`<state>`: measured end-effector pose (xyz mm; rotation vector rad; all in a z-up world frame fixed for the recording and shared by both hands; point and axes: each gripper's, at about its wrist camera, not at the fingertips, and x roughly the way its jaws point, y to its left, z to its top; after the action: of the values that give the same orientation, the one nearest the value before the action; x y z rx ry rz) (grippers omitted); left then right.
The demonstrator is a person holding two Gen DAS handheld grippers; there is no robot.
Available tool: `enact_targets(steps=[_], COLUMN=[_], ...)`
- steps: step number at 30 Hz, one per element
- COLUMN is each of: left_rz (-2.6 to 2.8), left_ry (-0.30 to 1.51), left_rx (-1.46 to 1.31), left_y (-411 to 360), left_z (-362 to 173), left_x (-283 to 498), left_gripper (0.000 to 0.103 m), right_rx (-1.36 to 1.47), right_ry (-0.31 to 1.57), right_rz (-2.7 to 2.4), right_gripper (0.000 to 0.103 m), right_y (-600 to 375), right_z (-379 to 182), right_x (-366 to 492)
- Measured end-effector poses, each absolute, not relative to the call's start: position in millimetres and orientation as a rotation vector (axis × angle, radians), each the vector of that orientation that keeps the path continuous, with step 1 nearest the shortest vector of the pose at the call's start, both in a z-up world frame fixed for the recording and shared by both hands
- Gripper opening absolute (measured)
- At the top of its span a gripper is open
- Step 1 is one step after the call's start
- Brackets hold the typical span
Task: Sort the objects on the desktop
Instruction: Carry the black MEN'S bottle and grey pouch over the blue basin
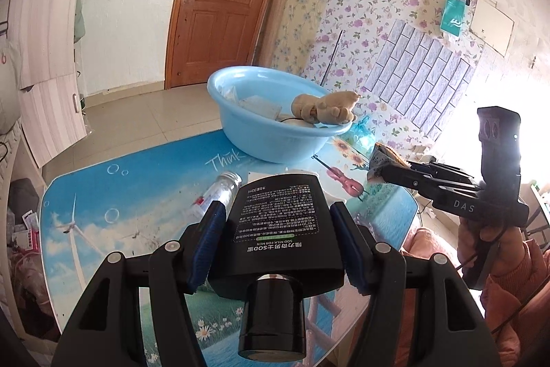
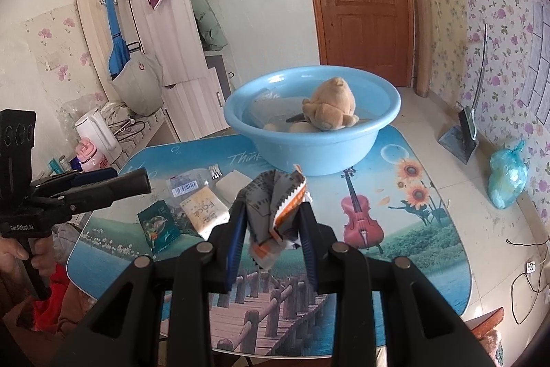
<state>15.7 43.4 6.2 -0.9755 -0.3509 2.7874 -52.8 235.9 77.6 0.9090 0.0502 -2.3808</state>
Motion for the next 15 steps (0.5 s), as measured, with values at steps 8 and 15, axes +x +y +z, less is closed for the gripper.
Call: enact_targets(steps=[8,15], left_rz=[2.798,2.816], left_ry=[-0.366,-0.355], left_rx=[-1.008,-0.992], left_y=[42.0,42.3], left_z=[5.7,15.4], left_x=[8.5,2.5], left_gripper=[0.062,0.062], right_rx=[0.905,0.873], right_ry=[0.036,0.029], right_rz=[-2.377,-2.380], right_gripper=[0.030,0.030], right_y=[235.5,236.0], right_z=[78.4,84.3], right_x=[-58.8,-59.7])
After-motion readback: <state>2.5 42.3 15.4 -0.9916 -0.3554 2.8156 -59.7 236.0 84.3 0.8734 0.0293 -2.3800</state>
